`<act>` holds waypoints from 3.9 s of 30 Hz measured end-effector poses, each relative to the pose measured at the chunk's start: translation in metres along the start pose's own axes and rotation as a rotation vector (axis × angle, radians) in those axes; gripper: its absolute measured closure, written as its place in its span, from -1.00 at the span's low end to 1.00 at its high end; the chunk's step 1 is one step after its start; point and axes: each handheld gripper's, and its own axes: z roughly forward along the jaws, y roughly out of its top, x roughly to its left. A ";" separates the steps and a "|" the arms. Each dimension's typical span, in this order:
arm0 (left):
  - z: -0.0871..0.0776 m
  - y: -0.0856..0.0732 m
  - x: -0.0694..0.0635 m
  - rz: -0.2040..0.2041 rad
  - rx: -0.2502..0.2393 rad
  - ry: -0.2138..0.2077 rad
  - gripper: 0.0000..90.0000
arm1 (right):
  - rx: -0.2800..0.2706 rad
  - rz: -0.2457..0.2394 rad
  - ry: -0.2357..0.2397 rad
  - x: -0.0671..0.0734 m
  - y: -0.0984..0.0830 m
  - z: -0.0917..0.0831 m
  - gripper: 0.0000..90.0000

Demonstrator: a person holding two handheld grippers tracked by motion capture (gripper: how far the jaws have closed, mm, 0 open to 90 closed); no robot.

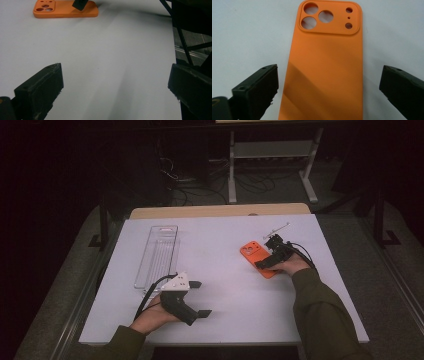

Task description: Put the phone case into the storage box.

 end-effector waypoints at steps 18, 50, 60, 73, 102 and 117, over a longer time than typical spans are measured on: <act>0.000 0.000 0.000 -0.003 -0.002 -0.002 -1.00 | 0.047 -0.009 0.017 0.001 -0.002 0.011 -0.88; 0.001 0.000 -0.001 0.004 0.002 -0.003 -1.00 | 0.031 -0.053 -0.031 0.009 -0.006 0.010 -0.72; 0.001 0.000 0.000 0.007 0.001 -0.003 -1.00 | 0.030 -0.049 -0.038 0.010 -0.006 0.010 -0.71; 0.000 0.000 0.000 0.004 0.001 -0.001 -1.00 | 0.034 -0.046 -0.024 0.009 -0.006 0.008 -0.66; 0.001 0.000 -0.001 0.005 -0.007 0.002 -1.00 | 0.016 -0.082 0.015 0.017 -0.019 -0.026 -0.66; 0.001 -0.001 0.000 -0.003 -0.008 0.007 -1.00 | 0.007 -0.132 0.030 0.020 -0.030 -0.047 -0.66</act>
